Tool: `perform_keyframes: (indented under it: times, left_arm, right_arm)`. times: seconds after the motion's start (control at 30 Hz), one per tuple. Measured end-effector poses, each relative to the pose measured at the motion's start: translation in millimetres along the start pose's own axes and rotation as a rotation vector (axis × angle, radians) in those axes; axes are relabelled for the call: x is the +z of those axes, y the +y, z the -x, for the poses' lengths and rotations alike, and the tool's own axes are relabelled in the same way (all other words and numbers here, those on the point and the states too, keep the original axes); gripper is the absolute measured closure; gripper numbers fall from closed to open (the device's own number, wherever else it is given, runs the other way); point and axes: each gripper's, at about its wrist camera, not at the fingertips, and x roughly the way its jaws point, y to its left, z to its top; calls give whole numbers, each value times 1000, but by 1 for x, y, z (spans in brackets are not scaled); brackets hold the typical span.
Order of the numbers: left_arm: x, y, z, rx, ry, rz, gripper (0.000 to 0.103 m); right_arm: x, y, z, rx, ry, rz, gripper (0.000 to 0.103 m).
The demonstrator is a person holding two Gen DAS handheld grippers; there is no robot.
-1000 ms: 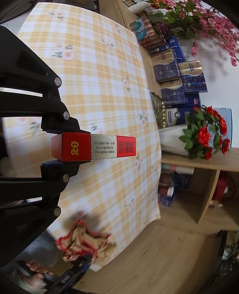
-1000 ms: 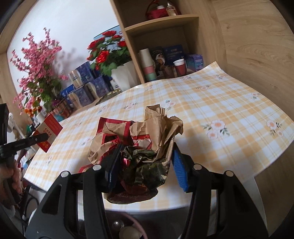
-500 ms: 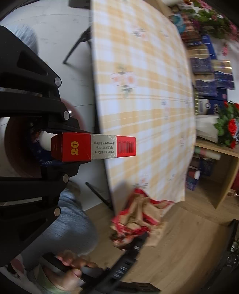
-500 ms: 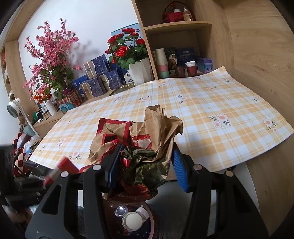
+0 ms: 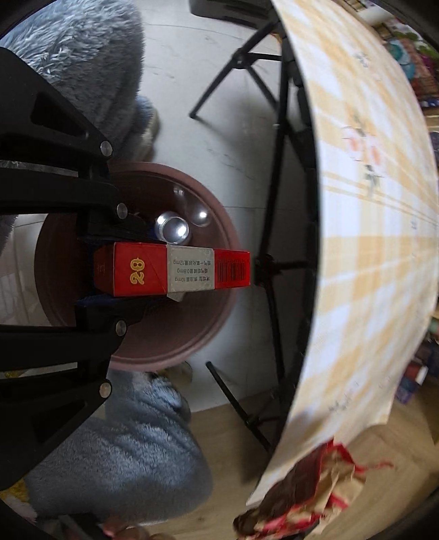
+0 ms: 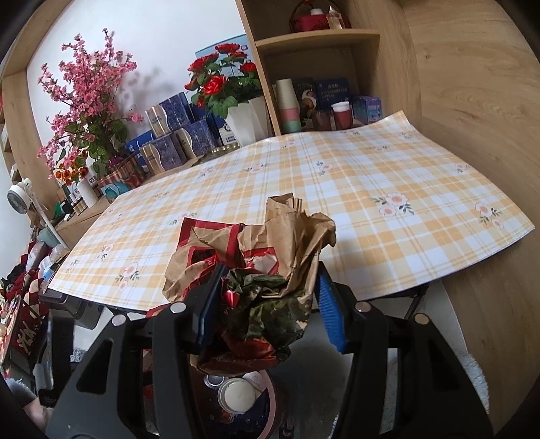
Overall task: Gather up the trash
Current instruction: 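Carry the red box over the bin and open the left tool, then carry the paper bag over the bin and open the right tool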
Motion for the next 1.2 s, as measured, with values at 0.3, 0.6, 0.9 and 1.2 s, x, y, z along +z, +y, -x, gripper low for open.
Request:
perform_keyframes:
  times: [0.3,0.6,0.9,1.2]
  left_arm:
    - [1,-3,7,-5,-50,-9,29]
    - [7,9,66,35,-305,53,9]
    - [16,26,121,207,-520,-19,6]
    - [5,61,120,222,-550,70,6]
  right_arm:
    - [-5,-2,-2,-10,18,3,50]
    - [-13,14,-7,26,48,56,50]
    - [-43,63,-19,108,140,237,49]
    - [-76,97,-44,177,263,376,46]
